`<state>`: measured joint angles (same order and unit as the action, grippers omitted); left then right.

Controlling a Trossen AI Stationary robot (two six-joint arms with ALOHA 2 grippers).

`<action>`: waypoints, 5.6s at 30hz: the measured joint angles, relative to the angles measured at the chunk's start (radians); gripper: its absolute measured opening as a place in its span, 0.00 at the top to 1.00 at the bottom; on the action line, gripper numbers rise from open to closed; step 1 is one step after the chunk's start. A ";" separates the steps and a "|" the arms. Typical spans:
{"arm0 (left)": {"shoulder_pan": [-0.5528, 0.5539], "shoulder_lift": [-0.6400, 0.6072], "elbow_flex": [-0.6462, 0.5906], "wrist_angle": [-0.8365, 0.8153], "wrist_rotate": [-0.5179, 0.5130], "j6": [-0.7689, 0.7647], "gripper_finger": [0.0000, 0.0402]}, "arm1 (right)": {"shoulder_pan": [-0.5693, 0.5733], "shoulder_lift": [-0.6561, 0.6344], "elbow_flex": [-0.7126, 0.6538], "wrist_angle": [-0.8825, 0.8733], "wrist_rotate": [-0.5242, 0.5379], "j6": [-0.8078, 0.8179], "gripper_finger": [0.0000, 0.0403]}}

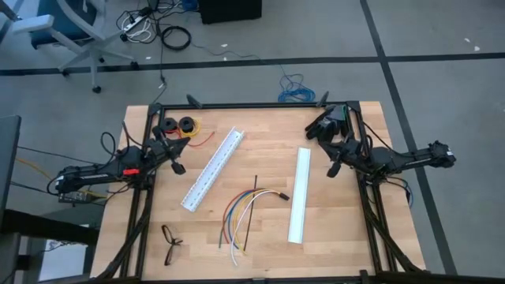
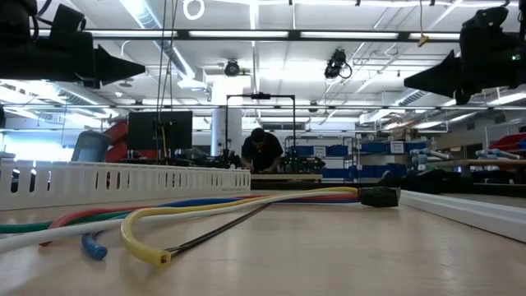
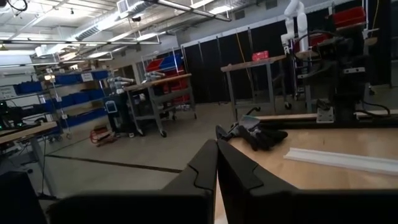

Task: Ziptie cables
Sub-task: Wrap the cable wires together using the black zip tie

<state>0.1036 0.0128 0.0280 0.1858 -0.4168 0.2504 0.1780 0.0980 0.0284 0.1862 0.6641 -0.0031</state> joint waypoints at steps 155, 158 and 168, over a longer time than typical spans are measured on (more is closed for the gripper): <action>-0.092 0.426 0.068 -0.021 0.291 -0.489 0.95 | -0.109 1.990 1.310 -0.420 -0.214 0.507 1.00; -0.105 0.520 0.118 -0.019 0.265 -0.465 0.95 | -0.109 1.968 1.309 -0.431 -0.162 0.484 1.00; -0.106 0.849 0.169 0.257 0.209 -0.466 0.95 | -0.069 1.717 1.310 -0.648 0.036 0.437 1.00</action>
<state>-0.0029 0.8623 0.1975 0.4431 -0.2081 -0.2157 0.1091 1.8155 1.3382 -0.4619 0.6999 0.4343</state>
